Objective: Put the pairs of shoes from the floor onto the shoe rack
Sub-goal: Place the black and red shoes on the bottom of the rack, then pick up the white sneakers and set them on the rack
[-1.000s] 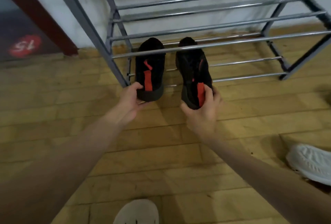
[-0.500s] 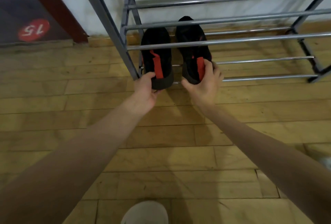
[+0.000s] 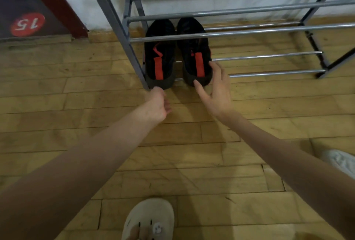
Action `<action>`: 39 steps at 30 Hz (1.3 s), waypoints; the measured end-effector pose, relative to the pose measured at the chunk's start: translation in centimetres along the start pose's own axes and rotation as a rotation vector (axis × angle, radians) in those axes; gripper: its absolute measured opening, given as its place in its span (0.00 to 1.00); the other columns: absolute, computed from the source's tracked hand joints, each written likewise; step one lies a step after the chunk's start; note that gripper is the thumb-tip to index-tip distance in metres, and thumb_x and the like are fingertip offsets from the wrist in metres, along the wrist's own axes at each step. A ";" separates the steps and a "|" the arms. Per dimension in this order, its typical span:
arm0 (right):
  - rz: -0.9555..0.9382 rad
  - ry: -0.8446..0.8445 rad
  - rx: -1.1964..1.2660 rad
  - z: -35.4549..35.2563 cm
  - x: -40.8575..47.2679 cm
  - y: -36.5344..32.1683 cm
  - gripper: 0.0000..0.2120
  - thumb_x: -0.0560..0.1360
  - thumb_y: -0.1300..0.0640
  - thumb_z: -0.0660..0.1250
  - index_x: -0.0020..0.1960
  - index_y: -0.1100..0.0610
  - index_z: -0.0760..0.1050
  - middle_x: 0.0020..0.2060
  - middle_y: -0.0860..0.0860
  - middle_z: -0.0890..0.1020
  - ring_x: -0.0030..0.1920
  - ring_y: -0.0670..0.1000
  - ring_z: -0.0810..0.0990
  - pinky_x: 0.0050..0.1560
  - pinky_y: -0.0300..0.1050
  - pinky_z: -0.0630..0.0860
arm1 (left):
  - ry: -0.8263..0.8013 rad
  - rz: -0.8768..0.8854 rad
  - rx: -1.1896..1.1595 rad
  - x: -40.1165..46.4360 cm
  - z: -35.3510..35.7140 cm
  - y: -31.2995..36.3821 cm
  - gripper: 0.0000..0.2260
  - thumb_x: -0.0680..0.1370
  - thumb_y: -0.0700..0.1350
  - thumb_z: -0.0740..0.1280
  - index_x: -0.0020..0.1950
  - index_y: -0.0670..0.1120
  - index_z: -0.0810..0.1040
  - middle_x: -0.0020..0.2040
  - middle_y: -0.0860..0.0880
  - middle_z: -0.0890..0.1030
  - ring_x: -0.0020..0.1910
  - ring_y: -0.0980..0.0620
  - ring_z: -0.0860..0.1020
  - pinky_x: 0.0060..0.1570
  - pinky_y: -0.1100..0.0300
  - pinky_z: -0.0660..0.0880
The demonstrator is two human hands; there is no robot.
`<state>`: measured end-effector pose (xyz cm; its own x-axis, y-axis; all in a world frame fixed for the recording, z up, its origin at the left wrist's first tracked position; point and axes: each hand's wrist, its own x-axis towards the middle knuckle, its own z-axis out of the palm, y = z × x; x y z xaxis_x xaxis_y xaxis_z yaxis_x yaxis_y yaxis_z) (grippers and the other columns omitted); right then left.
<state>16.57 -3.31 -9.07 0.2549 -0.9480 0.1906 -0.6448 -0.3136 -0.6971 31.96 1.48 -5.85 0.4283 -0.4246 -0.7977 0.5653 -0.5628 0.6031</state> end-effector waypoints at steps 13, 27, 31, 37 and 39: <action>0.331 0.381 -0.075 -15.9 -18.8 8.1 0.21 0.74 0.63 0.65 0.66 0.63 0.67 0.63 0.59 0.70 0.64 0.52 0.69 0.65 0.44 0.67 | -0.604 0.656 1.040 -6.3 11.9 -10.6 0.07 0.77 0.37 0.61 0.42 0.46 0.74 0.38 0.46 0.79 0.34 0.48 0.77 0.34 0.60 0.75; 0.915 0.962 0.075 -21.1 -28.3 8.7 0.18 0.76 0.61 0.65 0.65 0.55 0.66 0.61 0.49 0.70 0.63 0.49 0.70 0.61 0.44 0.71 | -1.175 1.489 1.592 -13.2 22.4 -22.3 0.44 0.67 0.53 0.77 0.77 0.46 0.58 0.75 0.42 0.62 0.73 0.41 0.62 0.69 0.48 0.63; 0.935 1.054 -0.018 -22.3 -30.5 8.8 0.18 0.76 0.63 0.65 0.63 0.54 0.67 0.59 0.50 0.69 0.63 0.49 0.69 0.63 0.41 0.67 | -1.144 1.583 1.691 -13.0 23.3 -22.5 0.32 0.74 0.50 0.71 0.74 0.43 0.65 0.69 0.40 0.71 0.67 0.40 0.69 0.63 0.51 0.67; 1.033 1.094 -0.073 -22.3 -32.0 9.8 0.19 0.74 0.64 0.65 0.64 0.59 0.68 0.60 0.53 0.69 0.62 0.50 0.68 0.64 0.45 0.67 | -1.143 1.018 1.150 -14.9 21.9 -21.0 0.23 0.70 0.44 0.75 0.64 0.45 0.76 0.51 0.49 0.80 0.48 0.50 0.79 0.47 0.59 0.75; 1.031 1.080 -0.066 -21.9 -31.7 9.7 0.19 0.74 0.64 0.65 0.65 0.59 0.67 0.60 0.53 0.69 0.62 0.49 0.67 0.64 0.42 0.66 | -1.186 0.720 1.047 -14.1 21.1 -20.6 0.21 0.72 0.41 0.74 0.64 0.48 0.74 0.53 0.49 0.79 0.51 0.51 0.79 0.49 0.61 0.76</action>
<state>-13.48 22.55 -6.75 -0.9440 -0.3216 0.0732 -0.2428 0.5275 -0.8142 -0.60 4.14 -7.08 -0.6099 -0.7525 -0.2487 -0.3540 -0.0222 0.9350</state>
